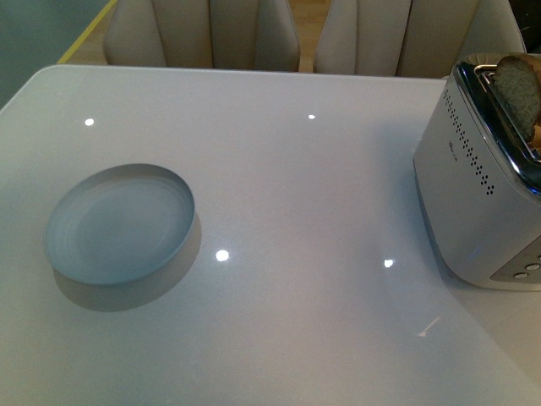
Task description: Left arm holds plate, right arm toasts bread
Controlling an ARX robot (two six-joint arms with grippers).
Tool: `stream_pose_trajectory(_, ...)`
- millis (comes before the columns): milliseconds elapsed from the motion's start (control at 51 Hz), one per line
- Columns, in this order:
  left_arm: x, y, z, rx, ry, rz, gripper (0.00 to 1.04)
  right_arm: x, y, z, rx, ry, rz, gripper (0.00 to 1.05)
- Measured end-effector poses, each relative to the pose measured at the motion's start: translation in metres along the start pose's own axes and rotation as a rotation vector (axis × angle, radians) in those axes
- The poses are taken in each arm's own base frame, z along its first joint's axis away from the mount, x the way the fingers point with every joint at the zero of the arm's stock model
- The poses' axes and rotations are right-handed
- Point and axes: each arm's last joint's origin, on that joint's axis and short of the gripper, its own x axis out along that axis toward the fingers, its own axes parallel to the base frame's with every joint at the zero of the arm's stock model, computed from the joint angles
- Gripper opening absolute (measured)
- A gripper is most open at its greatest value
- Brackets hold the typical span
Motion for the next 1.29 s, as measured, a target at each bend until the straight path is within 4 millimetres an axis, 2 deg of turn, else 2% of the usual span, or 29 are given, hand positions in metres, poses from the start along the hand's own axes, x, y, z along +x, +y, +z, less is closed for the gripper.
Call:
stream_pose_trajectory(98, -0.015, 0.002, 0.0, 0.27, -0.106, -0.079, 0.7, 0.0, 0.0, 0.0, 0.0, 0.0, 0.0, 0.96)
stream_pose_trajectory(196, -0.028, 0.004, 0.003, 0.446, -0.143, -0.079, 0.56, 0.0, 0.0, 0.0, 0.0, 0.0, 0.0, 0.96)
stream_pose_trajectory(314, -0.042, 0.012, 0.006, 0.55, -0.141, -0.088, 0.36, 0.0, 0.0, 0.0, 0.0, 0.0, 0.0, 0.96)
stream_pose_trajectory(490, -0.062, 0.019, 0.006, 0.592, -0.146, -0.066, 0.04, 0.0, 0.0, 0.0, 0.0, 0.0, 0.0, 0.96)
stream_pose_trajectory(725, -0.089, 0.021, 0.003, 0.602, -0.147, -0.067, 0.03, 0.0, 0.0, 0.0, 0.0, 0.0, 0.0, 0.96)
stream_pose_trajectory(1294, -0.122, 0.021, 0.004, 0.602, -0.169, -0.074, 0.03, 0.0, 0.0, 0.0, 0.0, 0.0, 0.0, 0.96)
